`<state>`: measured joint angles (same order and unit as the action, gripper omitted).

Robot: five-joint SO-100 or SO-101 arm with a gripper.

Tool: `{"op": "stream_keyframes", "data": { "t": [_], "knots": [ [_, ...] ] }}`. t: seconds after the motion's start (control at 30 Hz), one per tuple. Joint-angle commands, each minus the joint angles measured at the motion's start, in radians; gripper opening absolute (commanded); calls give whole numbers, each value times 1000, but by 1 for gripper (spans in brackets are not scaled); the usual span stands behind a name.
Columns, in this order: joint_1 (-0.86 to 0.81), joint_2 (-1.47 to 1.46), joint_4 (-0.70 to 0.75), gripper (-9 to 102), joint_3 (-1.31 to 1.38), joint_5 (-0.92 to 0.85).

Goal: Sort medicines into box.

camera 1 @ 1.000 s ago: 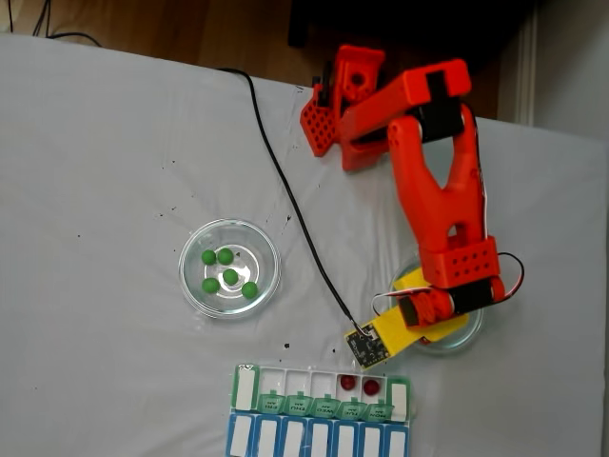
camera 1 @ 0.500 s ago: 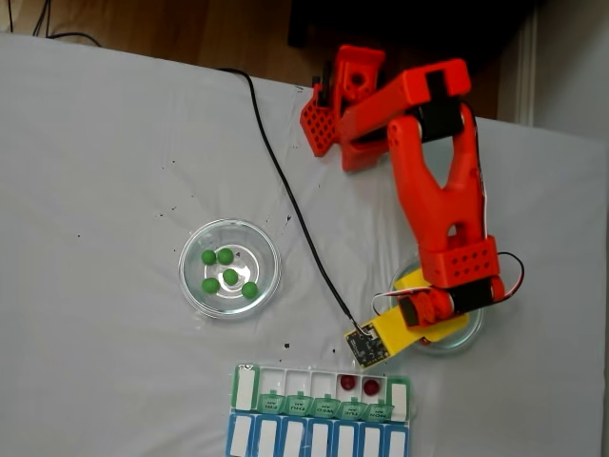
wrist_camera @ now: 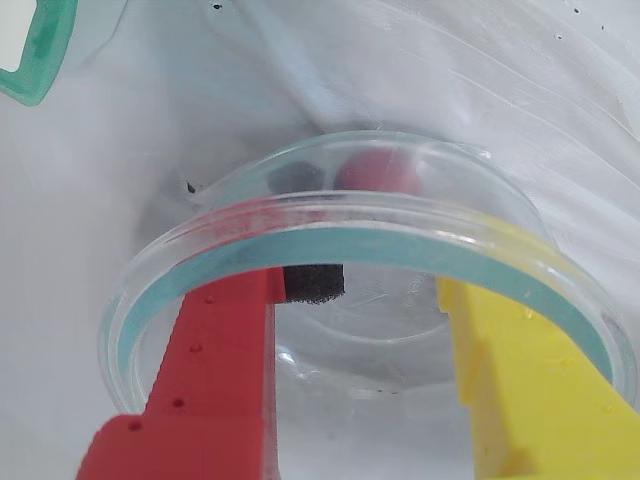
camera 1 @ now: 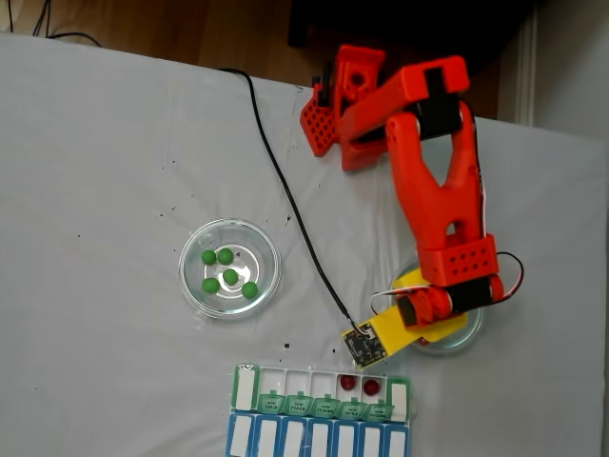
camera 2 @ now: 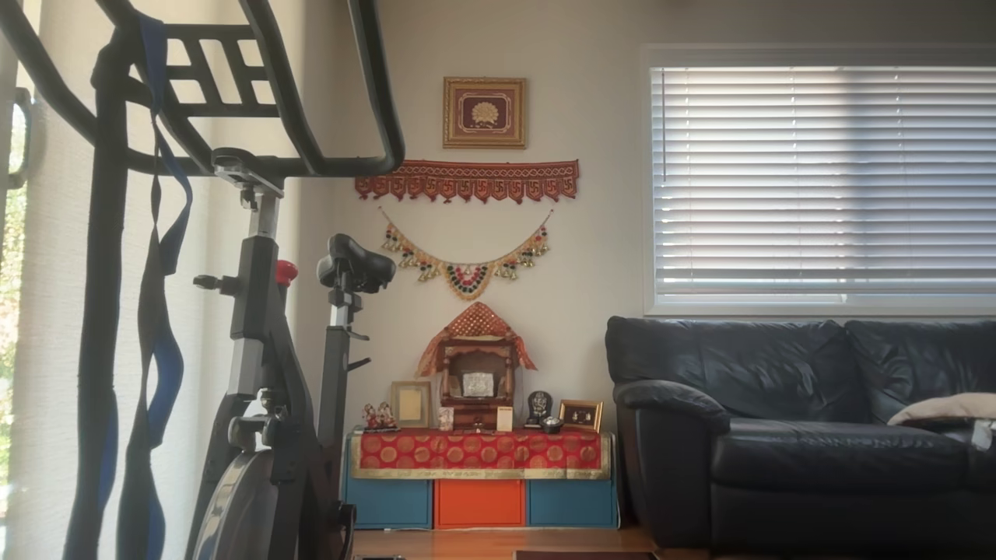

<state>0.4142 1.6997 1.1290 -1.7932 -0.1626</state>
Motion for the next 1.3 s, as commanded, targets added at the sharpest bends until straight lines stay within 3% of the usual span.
{"op": "stream_keyframes", "data": {
  "t": [0.0,1.27],
  "knots": [
    [-21,89,5,17,15,-2],
    [-28,78,-21,3,25,0]
  ]
}}
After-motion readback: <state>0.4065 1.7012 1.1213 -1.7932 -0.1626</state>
